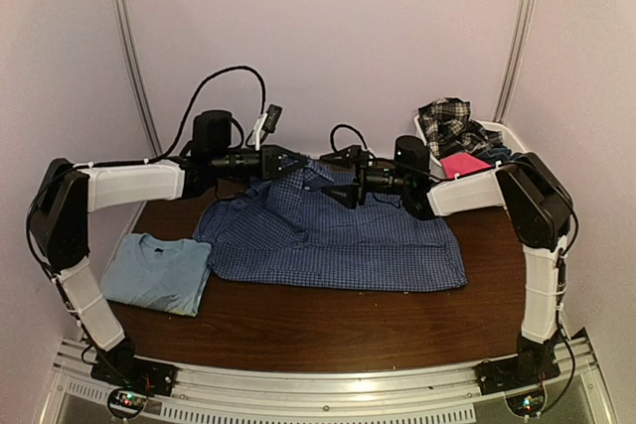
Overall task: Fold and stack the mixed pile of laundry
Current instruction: Adjust the 1/3-folded shirt at the center of the board.
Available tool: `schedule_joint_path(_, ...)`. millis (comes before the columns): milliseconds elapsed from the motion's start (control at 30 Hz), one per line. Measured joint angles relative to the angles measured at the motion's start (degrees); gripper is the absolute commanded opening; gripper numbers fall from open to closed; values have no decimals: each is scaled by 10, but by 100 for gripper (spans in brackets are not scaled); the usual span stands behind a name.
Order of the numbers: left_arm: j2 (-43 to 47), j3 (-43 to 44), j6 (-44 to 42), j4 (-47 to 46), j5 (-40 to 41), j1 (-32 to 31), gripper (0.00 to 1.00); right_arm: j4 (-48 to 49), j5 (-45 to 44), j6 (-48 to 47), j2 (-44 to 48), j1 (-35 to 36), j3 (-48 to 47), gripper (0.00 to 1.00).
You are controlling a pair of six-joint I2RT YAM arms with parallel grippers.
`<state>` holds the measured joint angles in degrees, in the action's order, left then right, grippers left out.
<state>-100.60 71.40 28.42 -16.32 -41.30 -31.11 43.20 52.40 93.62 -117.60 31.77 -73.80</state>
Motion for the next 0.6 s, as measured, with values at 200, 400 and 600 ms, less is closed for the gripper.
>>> schedule_joint_path(200,15,-13,-8,-7,-11,0,2,41,0,36,-23,4,-19,20)
schedule_joint_path(400,33,-14,-55,45,-9,0,38,-37,2,-25,-29,0,-74,0)
schedule_joint_path(600,66,-25,-40,91,15,38,65,-332,-6,-285,-58,-12,-292,0)
